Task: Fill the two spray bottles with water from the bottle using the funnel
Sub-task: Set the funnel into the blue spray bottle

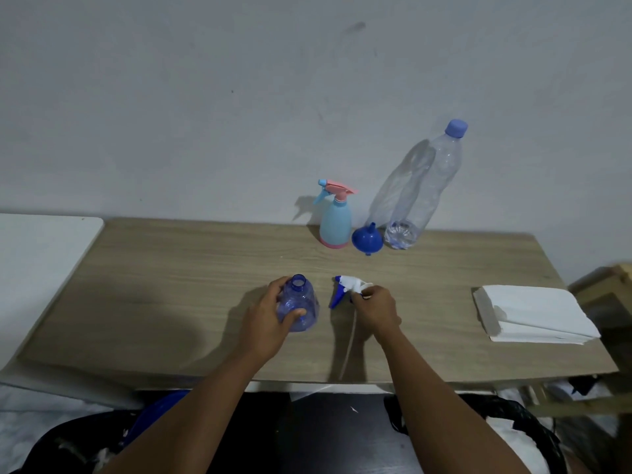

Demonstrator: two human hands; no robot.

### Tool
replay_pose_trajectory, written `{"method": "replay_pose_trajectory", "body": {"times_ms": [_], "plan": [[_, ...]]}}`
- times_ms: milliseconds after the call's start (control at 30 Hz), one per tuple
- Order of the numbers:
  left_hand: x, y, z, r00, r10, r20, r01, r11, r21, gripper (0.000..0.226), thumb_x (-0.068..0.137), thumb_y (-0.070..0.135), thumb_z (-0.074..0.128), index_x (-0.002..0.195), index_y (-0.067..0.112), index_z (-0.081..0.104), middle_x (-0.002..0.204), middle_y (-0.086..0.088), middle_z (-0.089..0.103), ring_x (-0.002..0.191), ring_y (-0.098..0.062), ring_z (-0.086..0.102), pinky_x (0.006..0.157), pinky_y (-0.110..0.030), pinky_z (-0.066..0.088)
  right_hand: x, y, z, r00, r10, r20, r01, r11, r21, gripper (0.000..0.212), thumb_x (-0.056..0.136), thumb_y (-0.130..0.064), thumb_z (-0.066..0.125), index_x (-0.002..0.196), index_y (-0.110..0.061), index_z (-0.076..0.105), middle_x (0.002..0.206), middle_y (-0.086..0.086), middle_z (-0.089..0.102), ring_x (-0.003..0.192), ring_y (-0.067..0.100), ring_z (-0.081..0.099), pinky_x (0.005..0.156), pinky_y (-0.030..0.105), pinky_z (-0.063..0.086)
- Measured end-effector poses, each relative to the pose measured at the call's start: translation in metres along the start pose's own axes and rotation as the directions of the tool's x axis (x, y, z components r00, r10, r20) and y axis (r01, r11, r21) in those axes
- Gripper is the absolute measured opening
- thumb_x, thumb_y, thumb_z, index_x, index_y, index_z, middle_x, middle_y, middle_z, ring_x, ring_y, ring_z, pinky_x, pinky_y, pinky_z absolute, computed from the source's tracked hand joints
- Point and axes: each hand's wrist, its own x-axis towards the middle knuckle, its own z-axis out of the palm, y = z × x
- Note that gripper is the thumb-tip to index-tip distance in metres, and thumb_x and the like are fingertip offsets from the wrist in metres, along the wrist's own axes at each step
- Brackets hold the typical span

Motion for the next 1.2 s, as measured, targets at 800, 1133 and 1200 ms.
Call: {"method": "replay_pose_trajectory", "body": {"times_ms": [800,1133,1200], "plan": [[0.003,-0.005,0.002,1.0,0.022,-0.013,-0.022,1.0,-0.012,0.064,0.078,0.026,0.083,0.128,0.045,0.049,0.118,0.032,0.058,0.11,-0.001,0.06,0.092,-0.03,0.055,-0.015,0.015,-0.001,0.999,0.039,-0.036,-0.039,0.999,0.009,0.044,0.088,-0.061,0.06,0.115,-0.026,0.065,0.105,-0.006,0.066,0.103,0.018,0.059,0.102,0.048,0.041],[0.008,-0.007,0.006,1.0,0.009,-0.015,-0.01,0.999,-0.05,0.062,0.077,0.023,0.083,0.121,0.052,0.05,0.12,0.033,0.059,0.112,0.003,0.059,0.093,-0.024,0.05,0.084,-0.001,-0.012,0.98,-0.089,-0.176,0.106,0.991,0.086,0.066,0.085,-0.054,0.065,0.142,-0.029,0.043,0.115,0.004,0.065,0.109,0.025,0.062,0.098,0.054,0.046],[0.009,-0.008,0.005,1.0,0.011,-0.004,-0.011,1.0,-0.019,0.063,0.076,0.028,0.082,0.121,0.056,0.048,0.121,0.032,0.059,0.112,0.002,0.06,0.092,-0.023,0.05,0.109,-0.01,-0.008,0.973,-0.143,-0.182,0.156,0.986,0.056,0.065,0.079,-0.055,0.064,0.137,-0.038,0.041,0.108,-0.002,0.066,0.103,0.024,0.063,0.095,0.054,0.048]]}}
